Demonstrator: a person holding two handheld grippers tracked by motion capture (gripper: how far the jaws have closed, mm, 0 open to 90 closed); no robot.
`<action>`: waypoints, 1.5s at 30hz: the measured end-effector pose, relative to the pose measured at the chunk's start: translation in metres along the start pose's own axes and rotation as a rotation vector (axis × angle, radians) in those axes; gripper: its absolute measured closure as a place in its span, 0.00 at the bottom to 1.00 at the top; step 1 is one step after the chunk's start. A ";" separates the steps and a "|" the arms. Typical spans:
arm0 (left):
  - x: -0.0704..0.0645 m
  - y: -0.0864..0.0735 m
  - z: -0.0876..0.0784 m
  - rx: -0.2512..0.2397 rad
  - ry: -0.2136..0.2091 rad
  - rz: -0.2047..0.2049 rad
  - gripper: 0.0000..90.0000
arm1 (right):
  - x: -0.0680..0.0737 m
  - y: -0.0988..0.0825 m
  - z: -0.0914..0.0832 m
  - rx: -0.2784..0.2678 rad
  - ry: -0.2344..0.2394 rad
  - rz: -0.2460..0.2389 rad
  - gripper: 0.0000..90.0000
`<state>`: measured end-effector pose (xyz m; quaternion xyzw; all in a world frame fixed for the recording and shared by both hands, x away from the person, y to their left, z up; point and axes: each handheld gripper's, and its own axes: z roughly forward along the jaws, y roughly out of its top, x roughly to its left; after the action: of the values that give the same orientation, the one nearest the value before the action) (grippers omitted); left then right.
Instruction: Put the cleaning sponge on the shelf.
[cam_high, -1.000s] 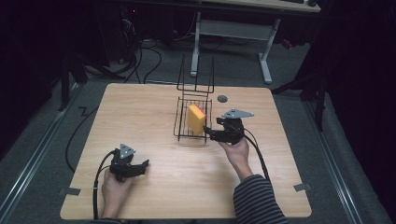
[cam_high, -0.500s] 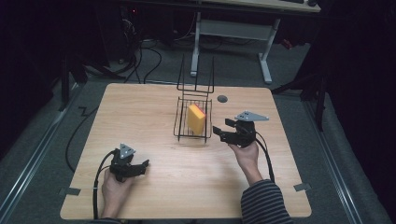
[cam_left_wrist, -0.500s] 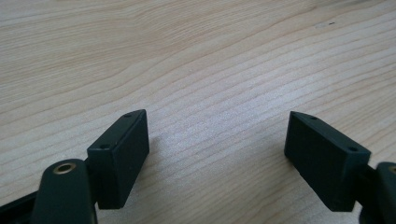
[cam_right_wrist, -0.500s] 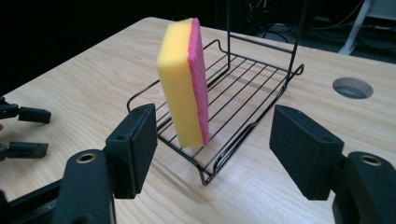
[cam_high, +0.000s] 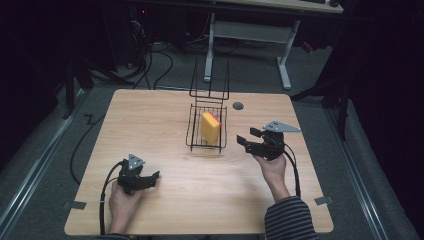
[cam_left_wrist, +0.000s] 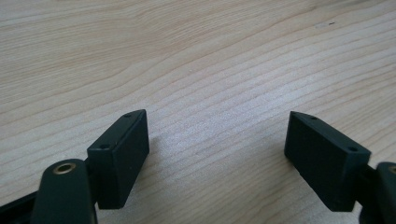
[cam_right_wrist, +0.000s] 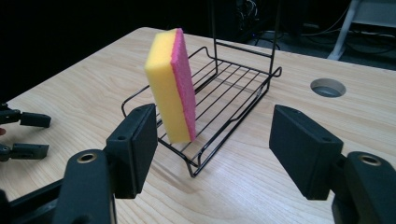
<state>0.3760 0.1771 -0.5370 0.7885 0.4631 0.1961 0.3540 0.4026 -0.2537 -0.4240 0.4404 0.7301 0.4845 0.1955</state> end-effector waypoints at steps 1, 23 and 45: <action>0.000 0.000 0.000 0.000 0.000 0.000 0.25 | -0.001 0.000 -0.001 0.001 -0.003 0.001 0.37; 0.000 0.000 0.000 0.000 0.000 0.000 0.25 | -0.019 -0.018 -0.033 -0.046 -0.048 0.042 0.39; 0.000 0.000 0.000 0.000 0.001 0.000 0.25 | -0.032 -0.047 -0.057 -0.078 -0.081 0.095 0.40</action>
<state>0.3760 0.1770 -0.5369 0.7886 0.4631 0.1963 0.3537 0.3580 -0.3180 -0.4436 0.4860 0.6805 0.5028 0.2187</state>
